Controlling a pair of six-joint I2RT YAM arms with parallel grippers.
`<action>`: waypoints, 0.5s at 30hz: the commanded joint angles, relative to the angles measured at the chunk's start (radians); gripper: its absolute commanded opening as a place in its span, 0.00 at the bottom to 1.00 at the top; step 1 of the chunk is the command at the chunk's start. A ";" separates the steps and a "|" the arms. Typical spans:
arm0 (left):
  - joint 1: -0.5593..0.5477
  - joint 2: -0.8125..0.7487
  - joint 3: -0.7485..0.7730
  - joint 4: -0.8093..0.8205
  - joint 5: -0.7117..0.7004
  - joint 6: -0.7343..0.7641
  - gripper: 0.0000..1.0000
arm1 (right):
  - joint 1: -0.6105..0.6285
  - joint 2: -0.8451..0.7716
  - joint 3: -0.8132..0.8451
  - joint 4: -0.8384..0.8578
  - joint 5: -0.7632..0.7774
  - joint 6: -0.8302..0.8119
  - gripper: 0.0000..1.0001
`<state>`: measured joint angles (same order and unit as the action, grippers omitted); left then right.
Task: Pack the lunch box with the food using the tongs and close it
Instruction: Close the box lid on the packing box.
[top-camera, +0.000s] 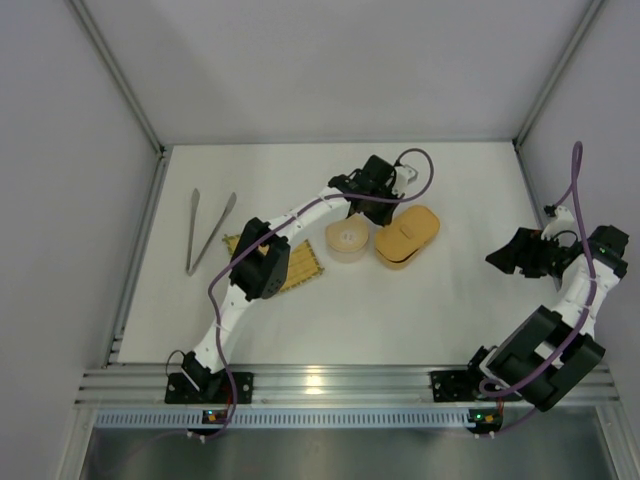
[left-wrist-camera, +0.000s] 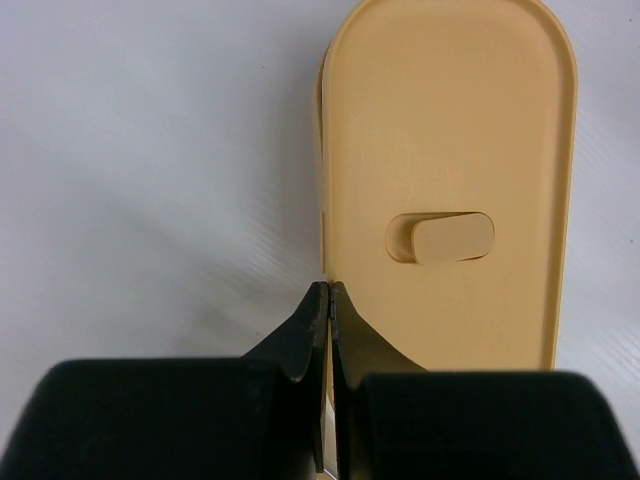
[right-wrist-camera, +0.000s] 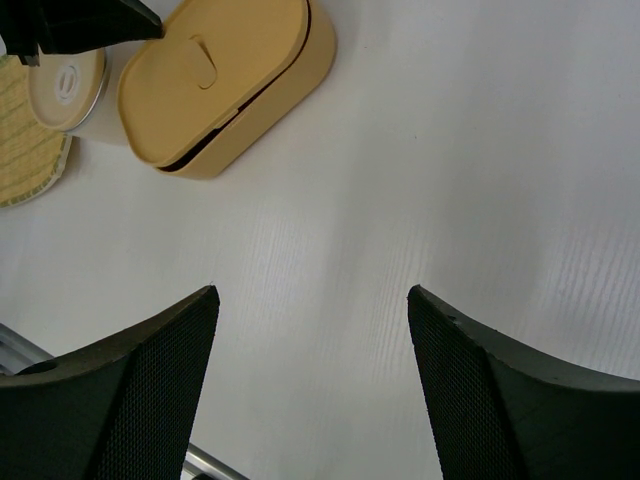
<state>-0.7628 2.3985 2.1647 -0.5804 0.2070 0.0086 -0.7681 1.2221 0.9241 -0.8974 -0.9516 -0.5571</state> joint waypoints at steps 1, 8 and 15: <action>0.002 0.008 0.044 0.060 -0.030 -0.059 0.00 | -0.010 0.001 0.010 0.048 -0.038 -0.027 0.76; 0.003 0.001 0.017 0.067 -0.037 -0.113 0.00 | -0.010 0.008 0.005 0.052 -0.038 -0.027 0.76; -0.001 -0.012 -0.022 0.082 0.000 -0.118 0.00 | -0.008 0.014 -0.002 0.060 -0.039 -0.026 0.76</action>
<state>-0.7616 2.3985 2.1479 -0.5594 0.1841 -0.0853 -0.7681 1.2270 0.9237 -0.8951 -0.9520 -0.5575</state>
